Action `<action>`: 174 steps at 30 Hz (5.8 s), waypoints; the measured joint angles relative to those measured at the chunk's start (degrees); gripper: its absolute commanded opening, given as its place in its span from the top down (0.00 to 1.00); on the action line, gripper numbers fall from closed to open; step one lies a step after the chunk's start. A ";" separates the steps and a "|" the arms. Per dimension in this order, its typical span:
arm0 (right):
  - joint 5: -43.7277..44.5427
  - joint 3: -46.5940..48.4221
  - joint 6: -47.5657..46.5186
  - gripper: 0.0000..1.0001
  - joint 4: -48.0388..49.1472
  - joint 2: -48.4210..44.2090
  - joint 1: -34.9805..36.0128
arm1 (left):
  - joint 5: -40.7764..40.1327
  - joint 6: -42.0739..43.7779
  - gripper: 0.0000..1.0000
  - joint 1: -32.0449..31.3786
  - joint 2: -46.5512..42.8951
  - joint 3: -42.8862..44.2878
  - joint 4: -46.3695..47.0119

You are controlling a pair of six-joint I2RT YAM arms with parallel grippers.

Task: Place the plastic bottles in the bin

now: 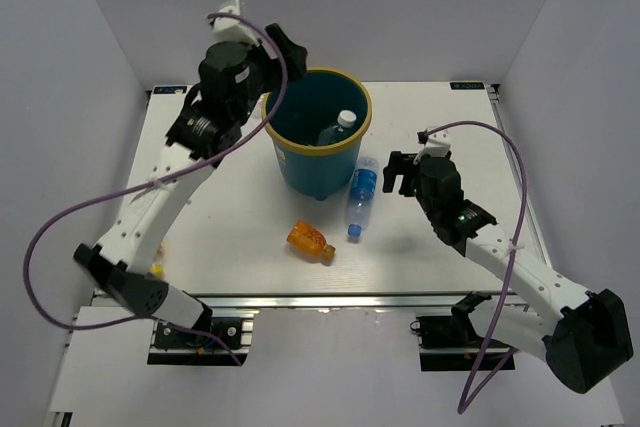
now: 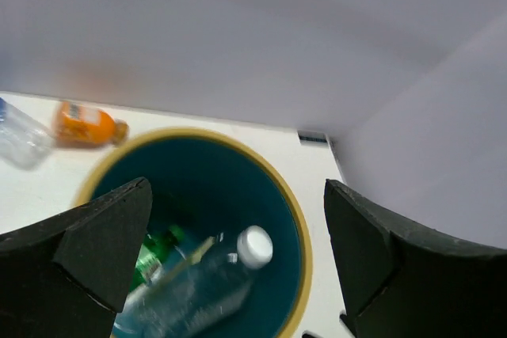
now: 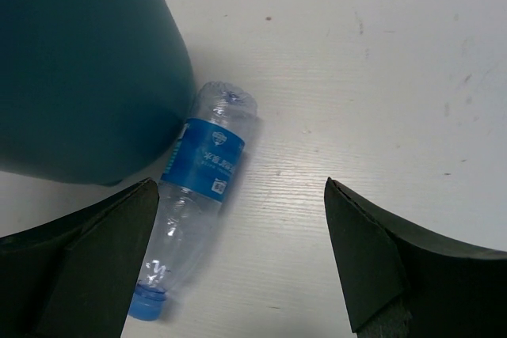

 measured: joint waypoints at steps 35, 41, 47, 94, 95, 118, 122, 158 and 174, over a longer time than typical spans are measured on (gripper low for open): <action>-3.30 -0.57 14.99 0.59 11.78 15.93 -0.85 | -14.49 -20.96 0.02 0.24 -41.33 -60.35 -13.99; 4.57 3.34 2.16 0.48 12.83 4.28 -1.86 | -13.44 -19.50 0.02 0.24 -37.83 -60.39 -12.11; -9.38 23.19 -11.17 0.45 13.40 9.97 -1.64 | -14.03 -18.47 0.02 0.26 -36.98 -60.24 -12.11; -25.27 12.17 -18.71 0.13 -0.02 36.74 26.56 | -18.64 -23.37 0.02 0.44 -33.73 -58.38 -20.24; -25.24 12.17 -18.12 0.14 0.55 38.18 26.56 | -18.73 -23.63 0.02 0.63 -33.59 -58.38 -20.59; -38.80 15.61 -19.67 0.58 9.60 7.72 27.08 | -14.51 -18.12 0.02 21.00 -26.62 -52.98 -25.33; -27.08 21.27 -19.43 0.59 12.61 6.78 23.78 | -18.43 -16.20 0.02 23.65 -26.69 -49.09 -27.78; -11.54 26.60 -22.47 0.11 -6.16 -1.55 3.37 | -7.67 -3.63 0.02 54.10 -2.58 -52.02 -23.78; -14.34 23.08 -23.85 0.11 -7.87 -4.39 2.25 | -3.17 -4.90 0.32 54.10 2.38 -52.50 -21.31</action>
